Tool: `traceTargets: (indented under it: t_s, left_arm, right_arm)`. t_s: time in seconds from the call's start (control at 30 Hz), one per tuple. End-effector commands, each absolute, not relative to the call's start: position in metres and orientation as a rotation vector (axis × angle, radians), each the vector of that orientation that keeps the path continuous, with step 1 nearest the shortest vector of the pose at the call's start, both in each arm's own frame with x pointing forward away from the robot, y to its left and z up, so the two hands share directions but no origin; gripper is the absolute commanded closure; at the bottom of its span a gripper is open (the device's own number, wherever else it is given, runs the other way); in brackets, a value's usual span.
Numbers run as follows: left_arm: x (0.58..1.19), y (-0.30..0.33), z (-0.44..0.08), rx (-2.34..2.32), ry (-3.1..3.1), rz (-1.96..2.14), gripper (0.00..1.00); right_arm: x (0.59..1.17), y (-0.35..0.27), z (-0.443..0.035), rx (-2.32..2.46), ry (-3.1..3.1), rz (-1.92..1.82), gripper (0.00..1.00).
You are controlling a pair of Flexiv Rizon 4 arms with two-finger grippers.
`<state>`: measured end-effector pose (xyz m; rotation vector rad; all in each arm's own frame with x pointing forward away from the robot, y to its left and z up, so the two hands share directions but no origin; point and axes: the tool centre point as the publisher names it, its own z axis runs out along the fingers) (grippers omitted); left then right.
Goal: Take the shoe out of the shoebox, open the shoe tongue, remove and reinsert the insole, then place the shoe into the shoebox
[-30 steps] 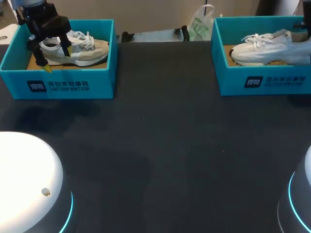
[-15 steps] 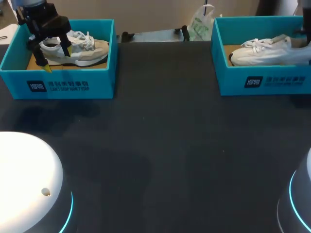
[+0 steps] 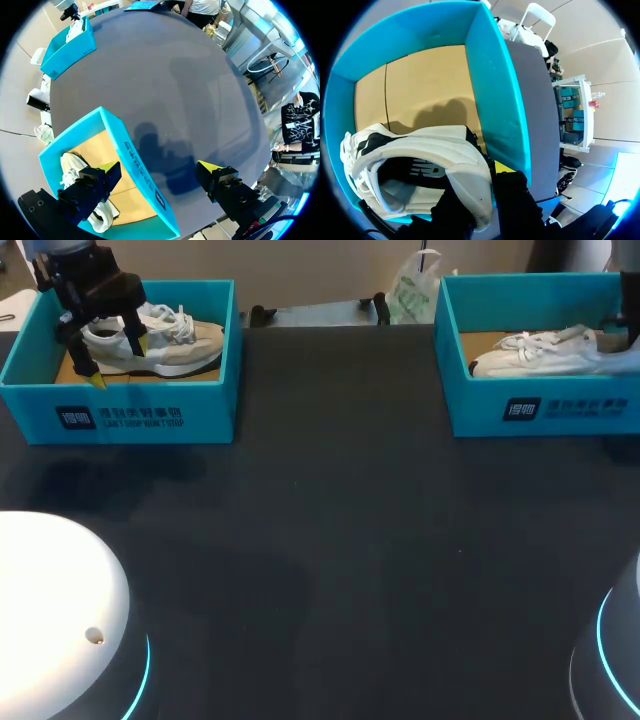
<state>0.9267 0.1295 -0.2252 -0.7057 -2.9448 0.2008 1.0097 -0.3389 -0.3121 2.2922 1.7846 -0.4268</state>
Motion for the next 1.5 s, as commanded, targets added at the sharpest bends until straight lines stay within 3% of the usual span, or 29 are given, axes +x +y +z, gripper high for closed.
traceTargets:
  t_s: [0.03,0.5,1.5]
  left_arm:
    - [0.927,0.130,-0.225,-0.707,-2.945,0.199,0.00]
    - [0.927,0.130,-0.225,-0.707,-2.945,0.199,0.00]
    - [0.927,0.130,-0.225,-0.707,-2.945,0.199,0.00]
  right_arm:
    - [1.005,-0.340,-0.323,2.292,1.796,-0.410,1.00]
    - [1.001,-0.339,-0.350,2.296,1.803,-0.420,1.00]
    - [1.009,-0.322,-0.355,2.301,1.758,-0.451,1.00]
